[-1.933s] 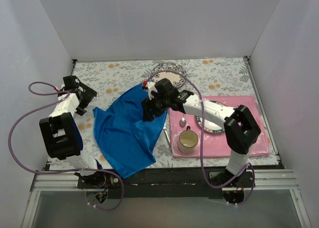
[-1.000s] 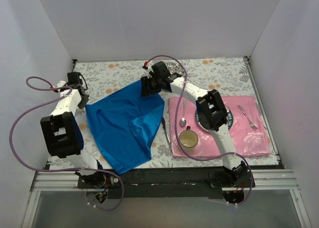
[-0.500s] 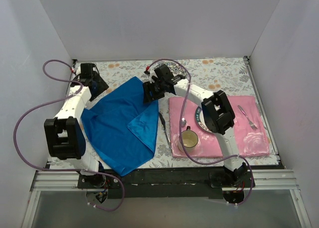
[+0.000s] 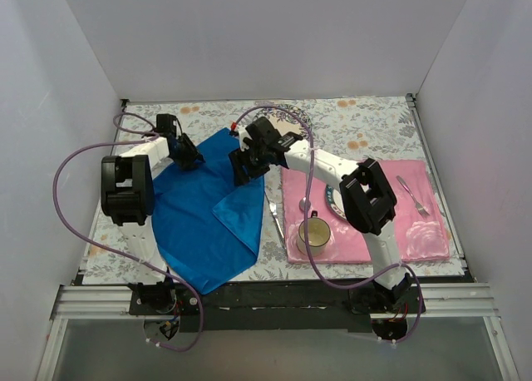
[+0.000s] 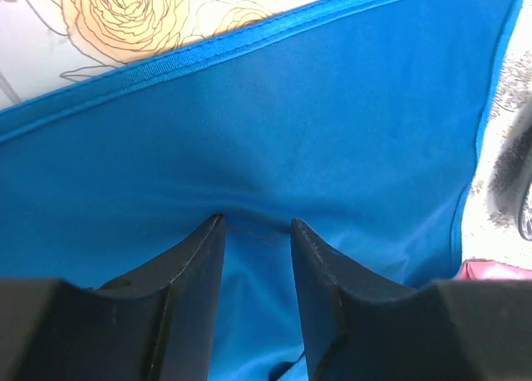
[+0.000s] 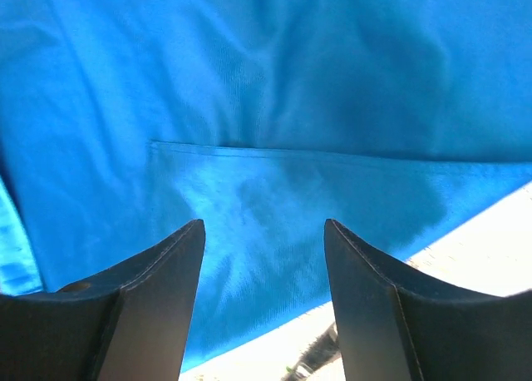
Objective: Fold the napkin, place the utensils inside, and roll it up
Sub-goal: Flatten the napkin out
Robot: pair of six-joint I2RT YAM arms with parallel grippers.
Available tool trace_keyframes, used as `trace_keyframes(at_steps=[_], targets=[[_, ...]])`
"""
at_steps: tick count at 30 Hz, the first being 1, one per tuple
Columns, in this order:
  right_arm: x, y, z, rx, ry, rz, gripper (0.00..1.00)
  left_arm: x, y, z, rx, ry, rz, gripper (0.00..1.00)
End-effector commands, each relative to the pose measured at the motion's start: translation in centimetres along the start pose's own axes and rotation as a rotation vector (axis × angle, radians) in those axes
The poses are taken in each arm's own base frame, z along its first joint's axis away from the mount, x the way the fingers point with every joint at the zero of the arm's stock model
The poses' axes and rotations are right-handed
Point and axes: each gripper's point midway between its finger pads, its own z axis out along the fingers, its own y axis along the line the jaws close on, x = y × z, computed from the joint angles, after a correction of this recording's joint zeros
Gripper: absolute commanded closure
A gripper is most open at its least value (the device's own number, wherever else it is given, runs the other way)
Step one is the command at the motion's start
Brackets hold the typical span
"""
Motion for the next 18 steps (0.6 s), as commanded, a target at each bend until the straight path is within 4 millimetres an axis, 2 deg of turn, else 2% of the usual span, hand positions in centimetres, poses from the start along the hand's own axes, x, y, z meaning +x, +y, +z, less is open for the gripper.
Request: trace_keyframes(at_steps=[1,4,5,6,7,8,10,11,13,14,15,16,17,18], targets=[[-1.1,0.0,-1.8,0.005,-0.044,-0.024,0.33,-2.1,-0.8,0.4,0.020,-0.048,-0.046,0.64],[-0.6,0.6,-0.8,-0.025,-0.040,-0.048,0.32,-2.8,1.3,1.9,-0.017,-0.034,-0.115,0.64],[-0.2,1.4,-0.3,-0.032,-0.031,-0.070,0.31,-3.7,1.4,2.1,-0.019,-0.047,-0.125,0.64],[-0.2,1.5,0.2,-0.032,-0.026,-0.085,0.30,-4.1,2.8,2.9,-0.048,-0.044,-0.146,0.64],[-0.2,1.6,0.6,-0.023,-0.025,-0.120,0.28,-4.6,3.2,3.2,-0.053,-0.048,-0.151,0.64],[0.4,2.2,1.7,-0.026,-0.006,-0.145,0.27,-6.1,3.0,3.1,-0.044,-0.073,-0.145,0.64],[-0.1,3.1,2.5,-0.029,-0.011,-0.215,0.26,-6.7,3.3,4.3,-0.043,-0.060,-0.143,0.64],[0.6,3.6,3.9,-0.027,0.009,-0.239,0.25,-8.0,2.6,4.1,-0.033,-0.072,-0.122,0.63],[-0.7,4.3,4.7,-0.020,-0.014,-0.278,0.24,-8.6,2.3,4.5,-0.037,-0.062,-0.112,0.62],[0.0,4.3,6.2,-0.017,0.008,-0.286,0.24,-8.6,2.1,4.2,-0.037,-0.052,-0.113,0.62],[-0.2,4.3,6.7,-0.008,0.008,-0.319,0.24,-9.0,1.6,3.8,-0.029,-0.059,-0.112,0.61],[-1.9,4.5,6.8,0.014,-0.033,-0.341,0.24,-9.2,1.3,3.3,-0.028,-0.073,-0.107,0.59],[-1.6,4.1,8.0,0.030,-0.024,-0.358,0.24,-9.5,0.5,2.0,-0.027,-0.096,-0.094,0.57],[-2.1,3.9,8.3,0.050,-0.036,-0.367,0.24,-9.3,0.4,1.3,-0.043,-0.108,-0.086,0.54]])
